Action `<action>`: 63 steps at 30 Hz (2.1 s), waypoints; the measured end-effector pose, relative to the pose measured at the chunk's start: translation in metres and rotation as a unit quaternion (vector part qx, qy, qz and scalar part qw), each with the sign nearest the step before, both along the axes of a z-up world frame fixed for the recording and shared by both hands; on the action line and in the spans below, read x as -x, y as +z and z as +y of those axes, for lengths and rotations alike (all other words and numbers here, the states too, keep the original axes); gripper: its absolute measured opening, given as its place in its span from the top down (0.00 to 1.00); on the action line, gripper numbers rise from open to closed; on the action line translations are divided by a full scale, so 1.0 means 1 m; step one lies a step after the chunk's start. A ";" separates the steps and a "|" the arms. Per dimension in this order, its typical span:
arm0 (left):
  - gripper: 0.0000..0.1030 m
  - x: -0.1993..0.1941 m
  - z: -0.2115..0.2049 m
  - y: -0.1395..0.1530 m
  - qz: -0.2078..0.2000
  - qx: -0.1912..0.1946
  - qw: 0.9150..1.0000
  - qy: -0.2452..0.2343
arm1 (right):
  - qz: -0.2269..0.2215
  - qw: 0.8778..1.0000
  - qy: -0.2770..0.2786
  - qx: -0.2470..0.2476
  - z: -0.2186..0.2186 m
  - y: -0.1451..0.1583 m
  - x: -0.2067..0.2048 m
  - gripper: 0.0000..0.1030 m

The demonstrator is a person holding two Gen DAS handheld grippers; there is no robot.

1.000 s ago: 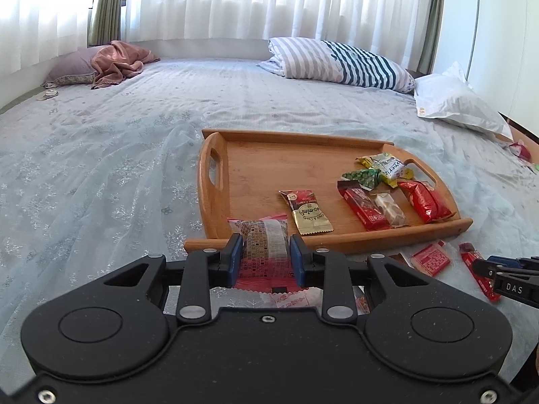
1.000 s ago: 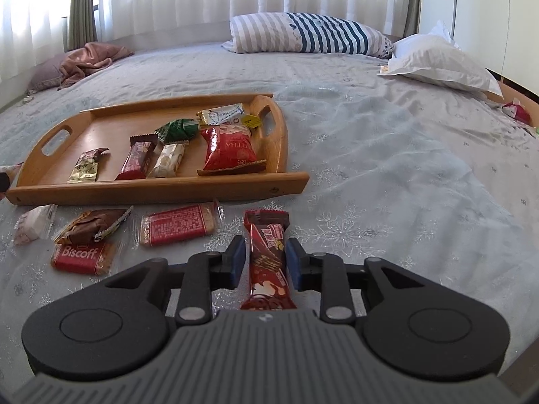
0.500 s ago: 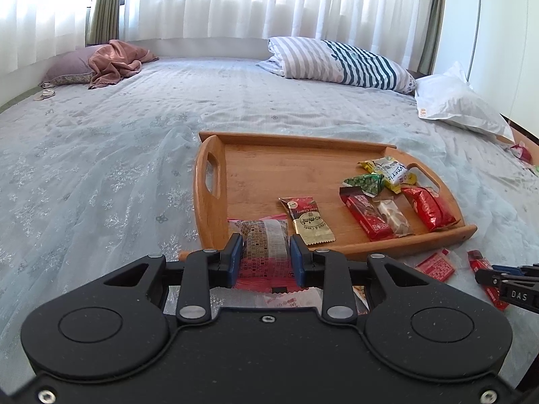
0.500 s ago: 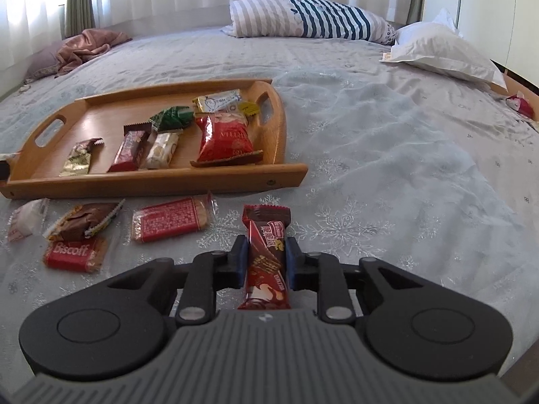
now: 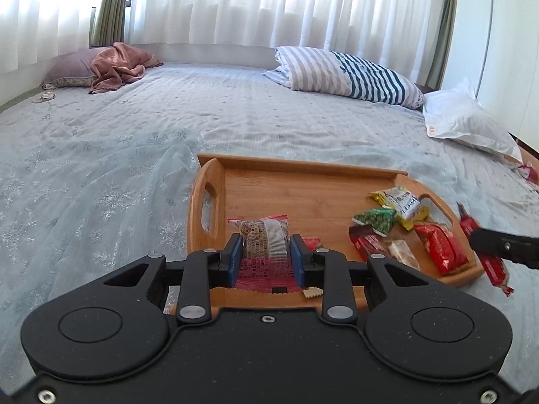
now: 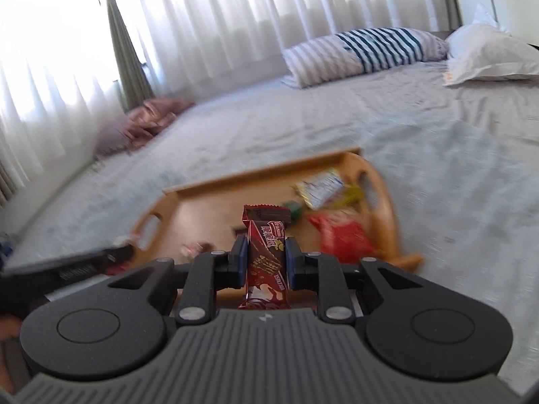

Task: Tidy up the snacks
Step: 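Carry both snacks onto the wooden tray and open both tools to release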

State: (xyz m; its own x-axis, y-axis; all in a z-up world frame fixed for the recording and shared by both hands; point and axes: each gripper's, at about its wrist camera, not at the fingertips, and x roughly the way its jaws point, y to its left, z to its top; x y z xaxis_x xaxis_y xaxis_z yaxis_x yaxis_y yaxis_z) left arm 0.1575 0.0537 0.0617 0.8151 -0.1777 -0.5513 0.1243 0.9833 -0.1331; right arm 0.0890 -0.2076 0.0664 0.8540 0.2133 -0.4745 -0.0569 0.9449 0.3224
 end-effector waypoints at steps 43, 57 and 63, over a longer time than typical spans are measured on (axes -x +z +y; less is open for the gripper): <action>0.72 -0.052 -0.019 -0.049 0.034 -0.022 0.999 0.018 | 0.026 0.997 0.039 0.053 0.081 -0.071 -0.078 0.74; 0.51 -0.044 -0.014 -0.041 0.016 -0.032 0.999 0.023 | 0.017 0.998 0.033 0.046 0.077 -0.066 -0.070 0.48; 0.24 -0.025 -0.012 -0.029 -0.001 -0.044 0.999 0.015 | -0.001 0.998 0.037 0.057 0.063 -0.054 -0.050 0.35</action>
